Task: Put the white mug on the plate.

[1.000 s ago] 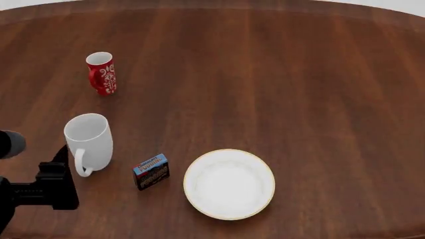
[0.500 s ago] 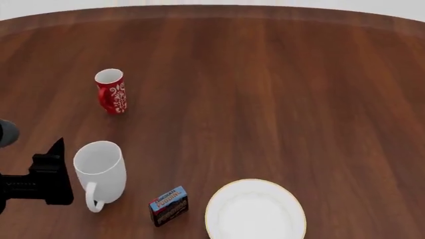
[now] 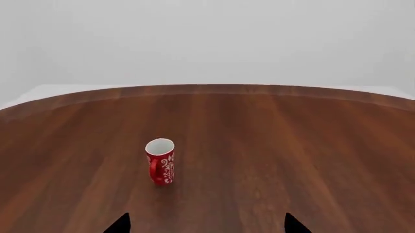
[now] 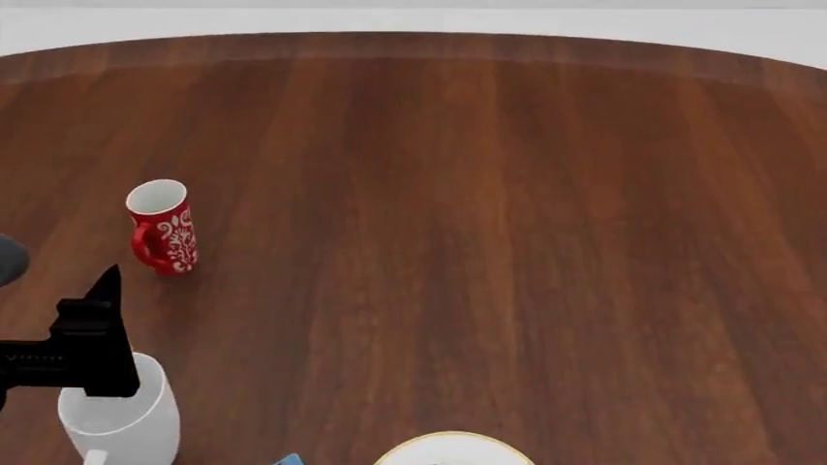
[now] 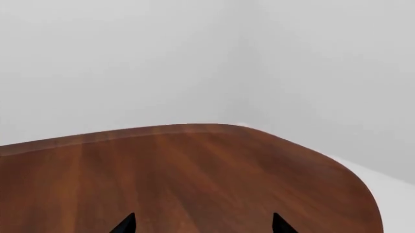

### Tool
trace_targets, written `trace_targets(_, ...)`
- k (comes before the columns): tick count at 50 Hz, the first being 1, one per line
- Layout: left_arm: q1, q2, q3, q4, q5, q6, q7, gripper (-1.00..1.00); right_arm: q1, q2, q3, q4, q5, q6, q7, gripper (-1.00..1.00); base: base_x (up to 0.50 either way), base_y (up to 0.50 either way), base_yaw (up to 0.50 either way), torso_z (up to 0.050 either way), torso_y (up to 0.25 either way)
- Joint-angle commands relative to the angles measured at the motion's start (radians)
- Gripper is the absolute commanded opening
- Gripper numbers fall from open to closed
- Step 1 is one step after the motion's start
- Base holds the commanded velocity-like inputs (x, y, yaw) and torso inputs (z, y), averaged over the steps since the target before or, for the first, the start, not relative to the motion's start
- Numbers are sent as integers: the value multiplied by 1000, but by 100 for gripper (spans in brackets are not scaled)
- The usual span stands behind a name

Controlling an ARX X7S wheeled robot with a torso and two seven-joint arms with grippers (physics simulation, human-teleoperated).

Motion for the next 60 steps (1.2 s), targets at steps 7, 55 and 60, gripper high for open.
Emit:
trace_targets(7, 35, -41, 51, 41, 78, 83, 99, 100, -7, 15, -16, 6, -5, -28, 1, 100, 0, 0, 0, 0, -80)
trace_targets(55, 30, -52, 28, -24, -109, 27, -140, 100, -12, 38, -37, 44, 11, -67, 12, 100, -1, 0, 0, 0, -146)
trace_targets(60, 33, -54, 28, -56, -203, 6, -248, 100, -11, 39, -37, 58, 14, -79, 10, 100, 0, 0, 0, 0, 0)
